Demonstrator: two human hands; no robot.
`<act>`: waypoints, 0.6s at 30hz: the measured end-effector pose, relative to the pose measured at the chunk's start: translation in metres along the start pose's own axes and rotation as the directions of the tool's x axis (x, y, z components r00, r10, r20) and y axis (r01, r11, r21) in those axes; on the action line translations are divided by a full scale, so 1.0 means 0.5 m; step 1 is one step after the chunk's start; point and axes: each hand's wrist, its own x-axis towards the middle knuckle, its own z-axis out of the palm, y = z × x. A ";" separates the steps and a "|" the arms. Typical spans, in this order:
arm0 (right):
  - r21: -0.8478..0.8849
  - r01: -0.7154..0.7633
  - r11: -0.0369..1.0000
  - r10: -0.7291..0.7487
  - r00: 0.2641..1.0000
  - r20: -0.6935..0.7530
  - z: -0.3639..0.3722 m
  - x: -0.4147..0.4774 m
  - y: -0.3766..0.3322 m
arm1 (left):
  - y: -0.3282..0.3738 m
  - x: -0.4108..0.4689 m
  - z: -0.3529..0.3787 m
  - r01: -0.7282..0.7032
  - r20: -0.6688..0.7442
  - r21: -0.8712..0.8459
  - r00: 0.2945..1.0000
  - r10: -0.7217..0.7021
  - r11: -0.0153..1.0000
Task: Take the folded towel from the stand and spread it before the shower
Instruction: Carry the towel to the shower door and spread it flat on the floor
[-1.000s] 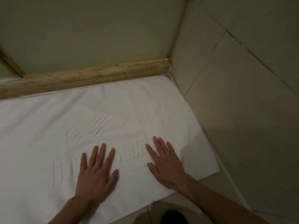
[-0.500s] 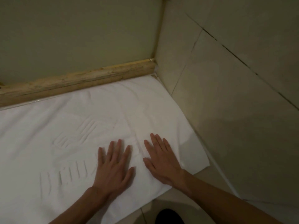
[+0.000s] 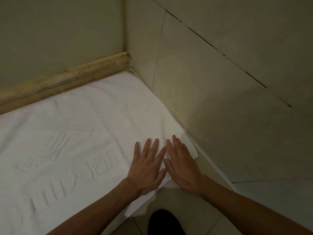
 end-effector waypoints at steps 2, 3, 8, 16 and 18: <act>-0.051 -0.003 0.999 0.005 0.999 0.043 0.010 -0.008 0.026 | 0.011 0.010 0.004 -0.019 0.009 0.004 1.000 0.019 1.000; -0.084 0.005 0.996 0.000 0.998 0.057 0.012 -0.010 0.036 | 0.012 0.012 0.006 -0.022 0.014 0.010 1.000 0.021 1.000; -0.154 0.041 0.987 -0.030 0.997 0.072 0.011 -0.013 0.061 | 0.005 0.011 0.011 -0.010 0.043 0.033 0.999 0.008 0.999; -0.176 0.063 0.982 -0.044 0.993 0.111 0.004 -0.013 0.071 | 0.010 0.013 0.012 -0.008 0.045 0.060 0.999 0.006 0.998; -0.180 0.059 0.982 -0.038 0.992 0.118 0.004 -0.010 0.066 | 0.010 0.014 0.012 -0.014 0.040 0.049 0.999 0.012 0.999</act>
